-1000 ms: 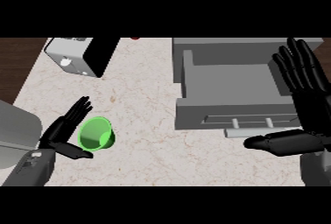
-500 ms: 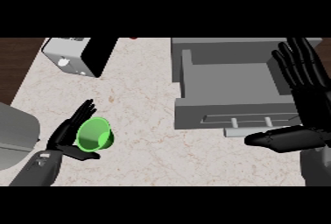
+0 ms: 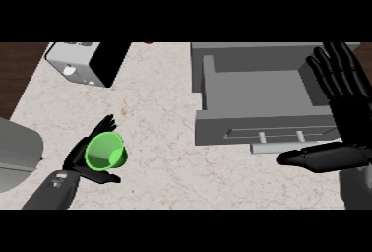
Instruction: Pick up the cup, place it into the drawer and close the drawer
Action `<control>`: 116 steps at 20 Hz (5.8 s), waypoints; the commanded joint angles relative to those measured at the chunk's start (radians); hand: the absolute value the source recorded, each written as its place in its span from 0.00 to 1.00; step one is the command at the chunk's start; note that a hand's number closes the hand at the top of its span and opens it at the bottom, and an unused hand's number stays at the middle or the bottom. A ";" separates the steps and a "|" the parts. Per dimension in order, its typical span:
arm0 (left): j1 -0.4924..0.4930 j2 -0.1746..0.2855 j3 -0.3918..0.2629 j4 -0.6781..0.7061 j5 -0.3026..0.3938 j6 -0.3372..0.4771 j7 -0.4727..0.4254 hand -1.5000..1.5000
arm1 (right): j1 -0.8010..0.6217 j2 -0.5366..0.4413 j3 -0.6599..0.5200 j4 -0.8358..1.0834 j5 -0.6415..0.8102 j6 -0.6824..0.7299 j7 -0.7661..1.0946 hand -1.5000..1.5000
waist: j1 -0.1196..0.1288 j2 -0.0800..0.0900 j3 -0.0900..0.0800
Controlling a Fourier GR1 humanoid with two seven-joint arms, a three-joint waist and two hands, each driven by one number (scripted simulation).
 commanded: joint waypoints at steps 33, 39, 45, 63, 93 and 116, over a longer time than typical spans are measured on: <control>-0.128 -0.129 0.202 -0.223 0.225 0.202 -0.114 1.00 | 0.047 -0.025 -0.038 0.064 0.020 0.027 -0.059 0.00 | 0.036 -0.015 0.006; -0.171 -0.216 0.135 -0.422 0.216 0.284 0.038 1.00 | 0.078 -0.032 -0.057 -0.044 -0.006 0.010 0.018 0.00 | 0.039 -0.021 0.006; -0.307 -0.277 0.070 -0.602 0.219 0.363 0.316 1.00 | 0.034 -0.025 -0.032 0.002 0.026 0.010 -0.016 0.00 | 0.043 -0.021 0.006; -0.849 -0.279 -0.182 -0.253 0.357 0.750 0.705 1.00 | -0.033 -0.033 -0.045 0.092 0.019 0.018 -0.033 0.00 | -0.020 0.000 0.007; -0.778 -0.279 -0.338 -0.179 0.703 0.656 0.484 0.00 | -0.112 -0.057 0.189 0.104 -0.243 0.385 0.035 1.00 | -0.145 0.027 0.005; -0.634 -0.245 -0.297 -0.249 0.789 0.603 0.383 0.00 | -0.127 -0.132 0.482 0.725 0.633 0.192 -0.278 0.00 | 0.083 -0.007 0.007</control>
